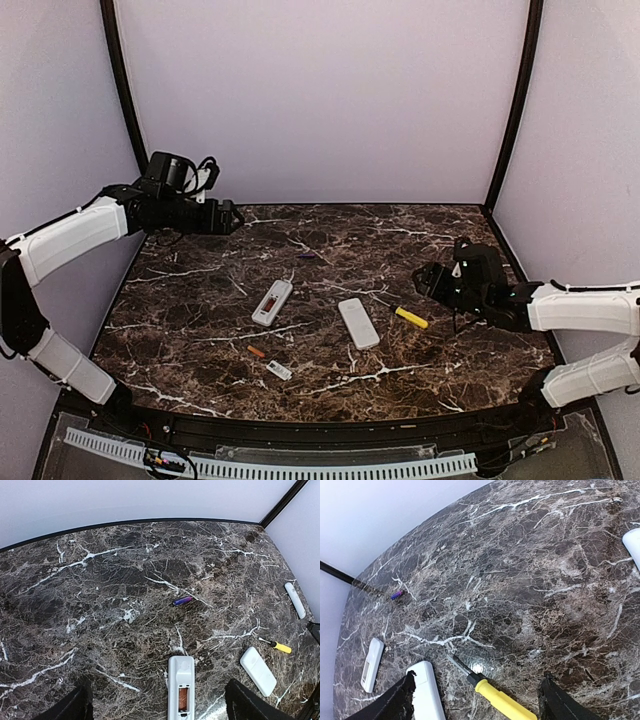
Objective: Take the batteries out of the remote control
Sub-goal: Place the screwdriver at the center of the board, then pick up the remote control from the center of the board.
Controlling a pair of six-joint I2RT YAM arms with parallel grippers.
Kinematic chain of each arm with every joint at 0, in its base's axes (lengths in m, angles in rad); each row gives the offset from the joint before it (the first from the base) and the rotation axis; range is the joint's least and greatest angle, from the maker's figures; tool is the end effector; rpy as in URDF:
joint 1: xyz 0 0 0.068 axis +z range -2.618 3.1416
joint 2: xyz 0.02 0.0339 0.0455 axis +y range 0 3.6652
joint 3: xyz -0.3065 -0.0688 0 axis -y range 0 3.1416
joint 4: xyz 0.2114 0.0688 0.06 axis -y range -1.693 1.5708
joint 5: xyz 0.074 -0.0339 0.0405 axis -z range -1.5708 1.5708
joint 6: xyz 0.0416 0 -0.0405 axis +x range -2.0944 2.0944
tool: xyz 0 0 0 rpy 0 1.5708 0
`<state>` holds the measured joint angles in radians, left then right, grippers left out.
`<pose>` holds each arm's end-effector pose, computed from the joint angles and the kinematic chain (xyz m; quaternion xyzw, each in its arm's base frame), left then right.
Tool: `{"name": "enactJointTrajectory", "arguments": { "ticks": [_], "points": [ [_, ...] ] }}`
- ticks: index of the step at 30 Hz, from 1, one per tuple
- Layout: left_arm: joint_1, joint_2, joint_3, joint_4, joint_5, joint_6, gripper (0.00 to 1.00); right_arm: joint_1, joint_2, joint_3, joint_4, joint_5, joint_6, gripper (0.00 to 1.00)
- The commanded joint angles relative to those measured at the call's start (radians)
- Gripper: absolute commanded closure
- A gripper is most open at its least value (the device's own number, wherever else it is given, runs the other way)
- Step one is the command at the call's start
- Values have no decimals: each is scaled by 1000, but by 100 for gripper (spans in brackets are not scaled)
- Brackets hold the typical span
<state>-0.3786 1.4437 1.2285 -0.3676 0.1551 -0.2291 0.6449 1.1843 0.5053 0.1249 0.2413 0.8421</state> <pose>0.2732 -0.1156 0.3677 0.1022 0.8726 -0.2065 0.4307 0.1690 0.1146 0.2511 0.1437 0.8572 0.2497 0.4268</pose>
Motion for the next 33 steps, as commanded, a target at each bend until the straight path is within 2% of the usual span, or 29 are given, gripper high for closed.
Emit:
{"name": "enactJointTrajectory", "arguments": {
  "ticks": [1,5,12,16,21,27,33],
  "points": [
    [6,7,-36,45,-1,25,10,-5,-31,-6,8,6,-85,13],
    [6,-23,-60,54,-27,37,10,-5,-44,64,-45,-37,-183,8],
    [7,-114,23,-103,-2,56,7,-3,14,240,-268,-175,-317,7],
    [9,-163,-9,-67,-45,68,6,21,63,249,-339,-204,-277,10],
    [12,-175,-52,-70,-84,98,5,143,129,239,-375,-182,-194,9],
    [13,-130,-35,-100,-95,107,6,282,312,356,-467,-83,-148,7],
    [12,-136,-55,-93,-83,102,6,311,460,451,-482,-83,-184,7]
  ]
}}
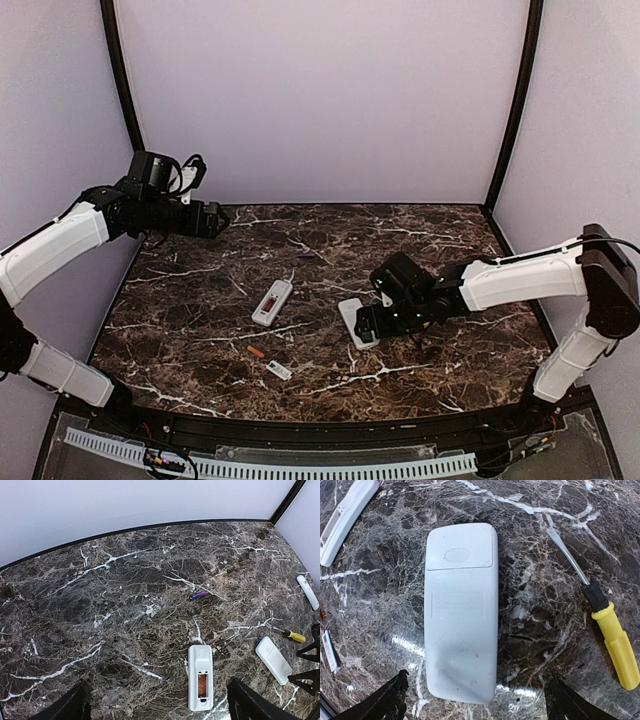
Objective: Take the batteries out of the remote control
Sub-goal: Pick up the remote control from the center of the board.
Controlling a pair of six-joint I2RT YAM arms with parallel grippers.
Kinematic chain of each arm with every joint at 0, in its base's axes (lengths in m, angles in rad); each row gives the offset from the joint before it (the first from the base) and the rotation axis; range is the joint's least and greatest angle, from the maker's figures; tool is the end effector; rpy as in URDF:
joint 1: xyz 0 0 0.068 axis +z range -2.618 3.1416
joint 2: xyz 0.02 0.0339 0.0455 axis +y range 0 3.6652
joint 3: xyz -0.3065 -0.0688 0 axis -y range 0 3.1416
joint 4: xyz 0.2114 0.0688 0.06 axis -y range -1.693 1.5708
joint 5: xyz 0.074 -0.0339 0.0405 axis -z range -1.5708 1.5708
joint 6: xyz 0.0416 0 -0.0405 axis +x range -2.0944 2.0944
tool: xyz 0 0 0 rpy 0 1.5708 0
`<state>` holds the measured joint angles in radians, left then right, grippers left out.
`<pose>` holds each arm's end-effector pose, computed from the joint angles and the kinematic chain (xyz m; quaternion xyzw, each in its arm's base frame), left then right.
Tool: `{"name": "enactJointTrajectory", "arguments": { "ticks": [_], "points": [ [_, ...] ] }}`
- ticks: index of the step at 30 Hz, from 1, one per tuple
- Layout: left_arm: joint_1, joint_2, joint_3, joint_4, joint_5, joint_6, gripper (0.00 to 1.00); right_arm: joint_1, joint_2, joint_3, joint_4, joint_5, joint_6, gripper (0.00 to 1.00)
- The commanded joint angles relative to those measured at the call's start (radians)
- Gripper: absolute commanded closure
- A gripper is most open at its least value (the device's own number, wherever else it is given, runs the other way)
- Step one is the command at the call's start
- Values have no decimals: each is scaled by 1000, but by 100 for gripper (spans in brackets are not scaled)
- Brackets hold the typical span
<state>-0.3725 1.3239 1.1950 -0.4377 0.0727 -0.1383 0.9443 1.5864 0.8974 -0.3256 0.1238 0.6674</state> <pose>0.2410 -0.0974 0.3810 0.1197 0.8680 -0.1523 0.4573 0.1724 0.2295 0.2340 -0.1156 0.9529 0.1565 0.2327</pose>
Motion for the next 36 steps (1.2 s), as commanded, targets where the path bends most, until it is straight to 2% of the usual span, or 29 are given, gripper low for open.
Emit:
{"name": "enactJointTrajectory", "arguments": {
  "ticks": [1,5,10,13,17,20,27,33,36],
  "points": [
    [6,-16,-21,-23,-1,11,6,13,70,66,-33,37,-14,7],
    [6,-20,-19,-21,0,8,6,21,100,92,-61,77,-30,8],
    [7,-20,-9,-28,-12,35,6,39,144,129,-83,93,-51,22],
    [11,-33,-8,-25,-55,47,6,59,177,161,-101,106,-49,22],
    [32,-41,-2,-20,-38,60,5,68,225,211,-118,98,-47,19],
    [70,-53,5,-26,-26,61,5,76,263,257,-171,115,-31,22],
    [175,-98,1,-4,-28,33,5,99,296,276,-202,142,8,37],
    [193,-128,-10,-1,16,32,6,123,299,218,-146,161,-4,49],
    [193,-136,-23,-14,-28,34,6,125,290,172,-108,185,-19,66]
  ]
}}
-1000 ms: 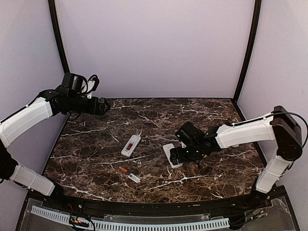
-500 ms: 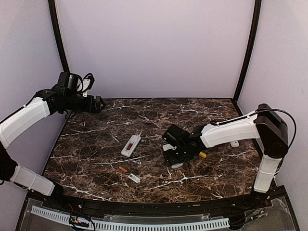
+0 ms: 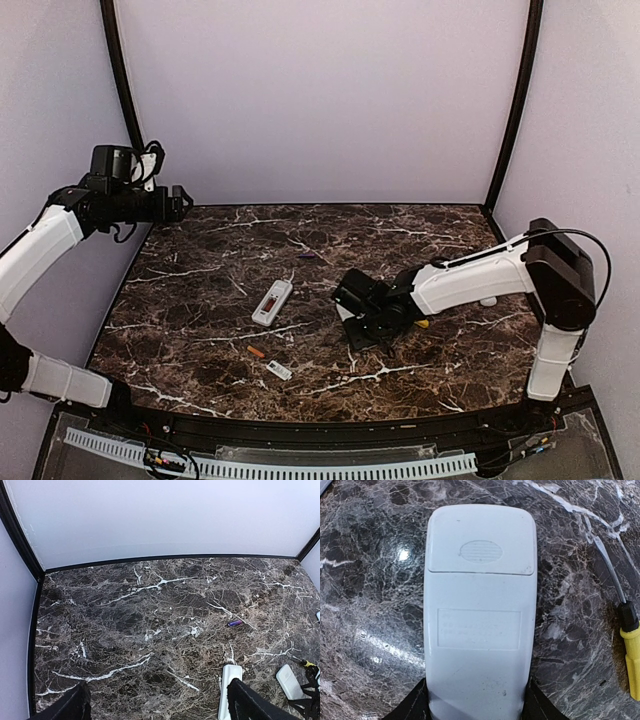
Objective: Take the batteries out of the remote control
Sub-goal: Pick up the remote control from the center of the board.
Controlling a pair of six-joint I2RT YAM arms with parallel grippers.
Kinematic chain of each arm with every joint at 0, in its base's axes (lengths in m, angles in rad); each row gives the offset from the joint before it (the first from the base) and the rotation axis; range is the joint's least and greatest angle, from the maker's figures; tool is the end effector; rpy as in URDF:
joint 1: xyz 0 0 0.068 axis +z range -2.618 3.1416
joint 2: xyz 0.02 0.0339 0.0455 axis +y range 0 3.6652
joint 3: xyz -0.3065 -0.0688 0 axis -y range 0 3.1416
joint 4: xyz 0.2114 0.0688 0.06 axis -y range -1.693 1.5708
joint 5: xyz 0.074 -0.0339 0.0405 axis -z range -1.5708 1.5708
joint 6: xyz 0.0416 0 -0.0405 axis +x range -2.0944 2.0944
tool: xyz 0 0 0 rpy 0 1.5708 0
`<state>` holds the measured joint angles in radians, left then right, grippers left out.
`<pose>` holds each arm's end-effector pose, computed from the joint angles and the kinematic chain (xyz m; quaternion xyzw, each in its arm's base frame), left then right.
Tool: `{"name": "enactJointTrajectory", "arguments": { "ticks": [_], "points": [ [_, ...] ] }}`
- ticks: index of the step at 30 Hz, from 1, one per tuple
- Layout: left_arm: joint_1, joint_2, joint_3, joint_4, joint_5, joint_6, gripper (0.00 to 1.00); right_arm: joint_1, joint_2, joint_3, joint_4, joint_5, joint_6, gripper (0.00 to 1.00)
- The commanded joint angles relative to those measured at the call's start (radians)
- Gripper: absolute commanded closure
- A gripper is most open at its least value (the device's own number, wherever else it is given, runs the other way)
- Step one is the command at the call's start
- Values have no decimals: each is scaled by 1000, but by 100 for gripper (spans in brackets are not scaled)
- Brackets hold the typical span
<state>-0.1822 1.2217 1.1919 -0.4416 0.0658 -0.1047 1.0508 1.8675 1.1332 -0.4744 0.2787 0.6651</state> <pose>0.2268 -0.0446 0.4027 0.0502 0.8509 -0.1024 0.5128 0.1824 0.2956 0.2029 -0.1622 0.9609 0.0455 0.2200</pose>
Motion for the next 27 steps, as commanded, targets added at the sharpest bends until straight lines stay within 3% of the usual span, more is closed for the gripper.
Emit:
{"name": "enactJointTrajectory", "arguments": {
  "ticks": [1,6,7,10,14,17,27],
  "points": [
    [3,-34,-22,-12,-23,-5,6,18,0,-81,61,35,-29,72],
    [-5,-1,-43,29,142,-19,10,17,-94,-131,152,-1,-131,85],
    [-16,10,-45,32,132,-10,15,17,-119,-137,165,-19,-167,88],
    [-119,69,-40,19,49,37,18,8,-205,-161,203,-101,-241,100],
    [-196,101,-44,24,85,66,18,-25,-307,-223,270,-218,-319,100],
    [-200,93,-53,65,241,62,17,-43,-363,-255,295,-270,-365,100],
    [-203,140,4,98,538,-26,17,-53,-476,-285,311,-428,-497,100]
  ]
}}
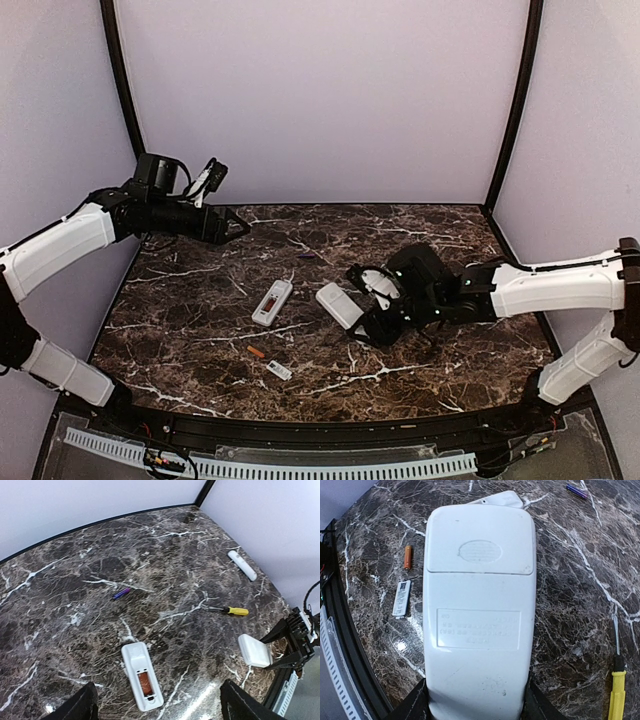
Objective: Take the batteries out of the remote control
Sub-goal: Pick up the remote control from the center of the board, then remove the battery cover from the remote control.
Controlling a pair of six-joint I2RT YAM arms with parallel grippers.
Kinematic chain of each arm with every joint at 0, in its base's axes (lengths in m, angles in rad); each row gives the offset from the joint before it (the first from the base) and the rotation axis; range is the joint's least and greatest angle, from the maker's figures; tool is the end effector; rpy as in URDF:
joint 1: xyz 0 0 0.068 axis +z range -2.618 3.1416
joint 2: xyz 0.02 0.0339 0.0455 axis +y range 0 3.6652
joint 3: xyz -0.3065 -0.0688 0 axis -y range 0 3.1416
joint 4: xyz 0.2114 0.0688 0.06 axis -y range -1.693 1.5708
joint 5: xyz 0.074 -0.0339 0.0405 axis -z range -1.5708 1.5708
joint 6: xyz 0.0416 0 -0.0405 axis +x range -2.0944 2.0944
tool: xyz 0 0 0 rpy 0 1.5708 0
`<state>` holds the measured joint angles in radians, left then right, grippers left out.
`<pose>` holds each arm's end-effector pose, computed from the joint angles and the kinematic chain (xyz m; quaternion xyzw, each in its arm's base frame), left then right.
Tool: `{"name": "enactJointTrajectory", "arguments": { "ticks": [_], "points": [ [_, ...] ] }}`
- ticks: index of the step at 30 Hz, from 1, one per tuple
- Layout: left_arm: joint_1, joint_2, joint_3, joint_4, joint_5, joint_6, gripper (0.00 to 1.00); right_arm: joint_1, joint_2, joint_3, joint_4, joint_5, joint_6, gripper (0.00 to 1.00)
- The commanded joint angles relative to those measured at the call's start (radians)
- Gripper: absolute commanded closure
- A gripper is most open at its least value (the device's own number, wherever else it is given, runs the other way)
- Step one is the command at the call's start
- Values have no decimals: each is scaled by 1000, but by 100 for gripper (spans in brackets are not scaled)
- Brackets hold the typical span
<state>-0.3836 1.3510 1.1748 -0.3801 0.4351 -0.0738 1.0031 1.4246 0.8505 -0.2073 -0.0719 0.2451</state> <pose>0.2408 -0.1161 0.3756 0.2353 0.8271 -0.2913 0.4192 0.1413 0.2271 0.2710 -0.3542 0.8519 0.2515 0.2924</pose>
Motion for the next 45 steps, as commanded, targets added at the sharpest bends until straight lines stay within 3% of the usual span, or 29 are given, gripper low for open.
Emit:
{"name": "enactJointTrajectory", "arguments": {
  "ticks": [1,9,19,30,45],
  "points": [
    [-4,12,17,48,201,-78,17,-7,-29,9,35,-84,-84,100],
    [-48,88,18,67,367,-168,17,-5,33,126,-44,-94,-115,100],
    [-163,168,19,6,362,-141,16,-5,121,215,-45,-96,-135,100],
    [-167,288,34,30,408,-239,17,2,151,263,-70,-83,-162,100],
    [-167,310,20,67,458,-295,19,49,222,340,-95,6,-171,100]
  ]
}}
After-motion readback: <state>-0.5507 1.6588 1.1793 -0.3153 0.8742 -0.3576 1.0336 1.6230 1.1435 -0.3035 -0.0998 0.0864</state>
